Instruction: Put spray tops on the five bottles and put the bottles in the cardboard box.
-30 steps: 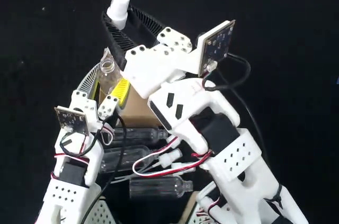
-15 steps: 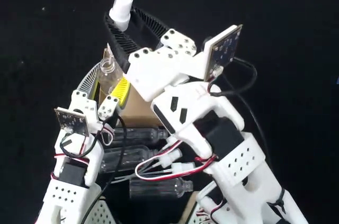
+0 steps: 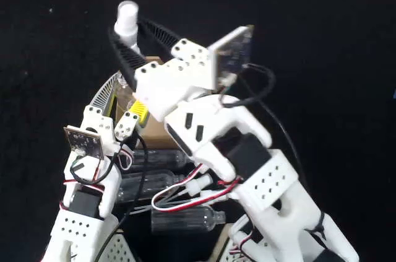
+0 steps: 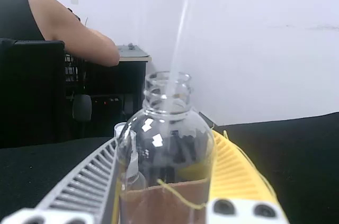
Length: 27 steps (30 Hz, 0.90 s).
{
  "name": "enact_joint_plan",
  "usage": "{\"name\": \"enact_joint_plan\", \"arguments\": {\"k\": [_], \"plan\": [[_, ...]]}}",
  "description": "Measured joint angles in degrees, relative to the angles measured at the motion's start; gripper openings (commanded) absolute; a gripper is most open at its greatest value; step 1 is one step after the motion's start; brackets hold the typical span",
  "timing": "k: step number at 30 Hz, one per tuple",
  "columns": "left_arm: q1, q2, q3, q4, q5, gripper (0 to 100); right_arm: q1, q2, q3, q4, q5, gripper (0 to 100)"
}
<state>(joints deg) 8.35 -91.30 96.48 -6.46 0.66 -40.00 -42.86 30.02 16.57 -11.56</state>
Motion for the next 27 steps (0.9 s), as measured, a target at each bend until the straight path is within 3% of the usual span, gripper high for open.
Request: {"name": "enact_joint_plan", "arguments": {"k": [10,16,19,27], "plan": [[0.0,0.0,0.0,0.0,0.0,3,-5.5,1.0,-11.2,23.1,3.9,17.7],[0.0,0.0,0.0,0.0,0.0,3,-5.5,1.0,-15.5,28.2,3.9,17.6],[0.0,0.0,0.0,0.0,0.0,3,-1.4,1.0,-16.4,28.2,3.9,17.6],[0.0,0.0,0.0,0.0,0.0,3,17.8,1.0,-16.4,33.0,3.9,17.6]]}}
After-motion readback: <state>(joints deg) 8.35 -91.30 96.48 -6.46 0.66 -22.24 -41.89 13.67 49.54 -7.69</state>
